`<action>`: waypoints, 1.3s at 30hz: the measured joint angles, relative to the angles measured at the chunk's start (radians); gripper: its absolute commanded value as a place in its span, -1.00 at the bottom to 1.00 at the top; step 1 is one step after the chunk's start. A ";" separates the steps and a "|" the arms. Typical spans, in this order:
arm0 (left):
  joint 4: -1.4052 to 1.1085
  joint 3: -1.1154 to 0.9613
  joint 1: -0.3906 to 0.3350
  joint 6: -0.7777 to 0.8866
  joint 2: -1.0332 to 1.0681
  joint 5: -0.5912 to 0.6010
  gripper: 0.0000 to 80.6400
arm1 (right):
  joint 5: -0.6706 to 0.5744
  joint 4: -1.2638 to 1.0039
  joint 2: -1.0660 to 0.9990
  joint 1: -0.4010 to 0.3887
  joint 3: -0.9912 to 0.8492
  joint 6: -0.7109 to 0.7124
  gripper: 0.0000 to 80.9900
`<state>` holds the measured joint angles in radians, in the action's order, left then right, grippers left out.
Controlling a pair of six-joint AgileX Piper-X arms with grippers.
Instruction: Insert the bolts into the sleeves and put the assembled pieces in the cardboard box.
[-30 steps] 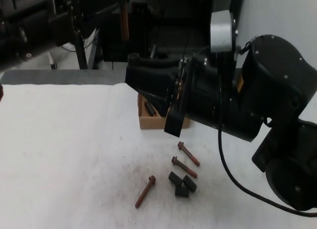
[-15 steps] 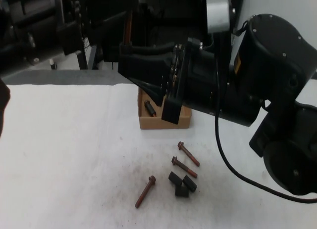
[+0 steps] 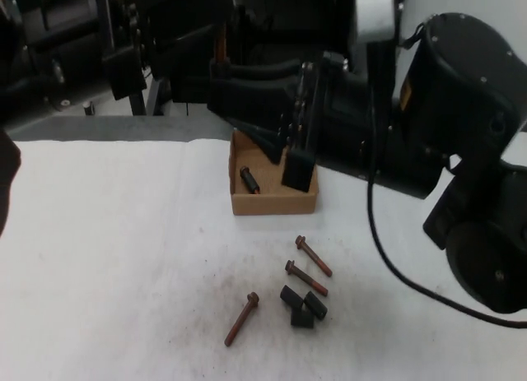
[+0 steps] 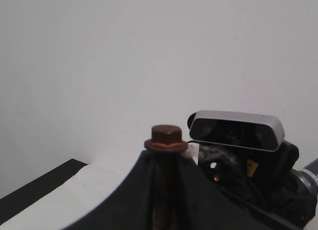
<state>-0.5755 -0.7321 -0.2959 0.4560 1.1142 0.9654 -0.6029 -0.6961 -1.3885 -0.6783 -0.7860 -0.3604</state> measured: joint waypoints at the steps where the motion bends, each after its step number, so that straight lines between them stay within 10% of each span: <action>1: 0.000 0.000 0.000 -0.002 0.000 0.000 -1.00 | -0.001 0.000 0.000 0.001 0.000 0.000 -0.98; 10: -0.005 -0.002 -0.008 0.003 0.000 -0.002 -0.91 | -0.036 0.009 0.040 0.043 0.000 0.002 -0.98; 21: 0.072 -0.001 -0.010 0.001 0.000 0.061 0.11 | -0.031 0.003 0.051 0.026 -0.004 0.000 -0.98; 39: -0.099 -0.020 0.066 0.082 -0.015 -0.074 0.02 | -0.025 0.091 0.054 0.026 -0.004 0.000 -0.98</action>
<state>-0.6740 -0.7524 -0.2294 0.5379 1.0988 0.8910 -0.6278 -0.6053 -1.3341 -0.6519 -0.7899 -0.3606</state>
